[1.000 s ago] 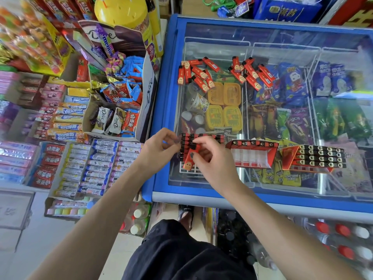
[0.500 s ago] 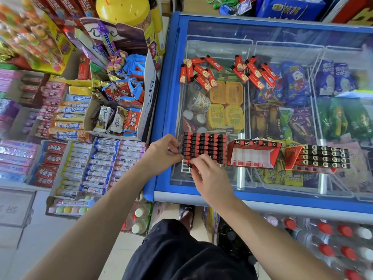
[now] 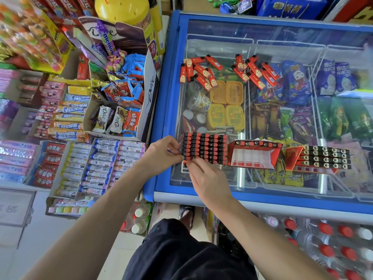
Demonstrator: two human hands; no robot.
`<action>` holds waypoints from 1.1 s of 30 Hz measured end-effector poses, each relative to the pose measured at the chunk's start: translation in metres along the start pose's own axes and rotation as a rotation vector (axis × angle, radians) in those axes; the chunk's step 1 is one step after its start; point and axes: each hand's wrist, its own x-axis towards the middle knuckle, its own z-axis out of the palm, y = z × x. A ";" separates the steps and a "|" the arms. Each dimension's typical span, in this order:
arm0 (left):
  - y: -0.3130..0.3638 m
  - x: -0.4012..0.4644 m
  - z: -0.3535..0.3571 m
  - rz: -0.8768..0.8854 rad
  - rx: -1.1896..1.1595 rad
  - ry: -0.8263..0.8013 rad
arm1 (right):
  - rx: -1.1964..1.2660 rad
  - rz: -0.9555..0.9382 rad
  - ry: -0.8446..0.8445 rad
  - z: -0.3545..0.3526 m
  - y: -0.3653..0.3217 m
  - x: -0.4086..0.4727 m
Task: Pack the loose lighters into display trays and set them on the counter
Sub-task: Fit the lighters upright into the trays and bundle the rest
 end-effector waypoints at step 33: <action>0.085 0.106 -0.045 0.127 0.226 0.107 | 0.202 0.454 -0.093 -0.055 0.063 0.146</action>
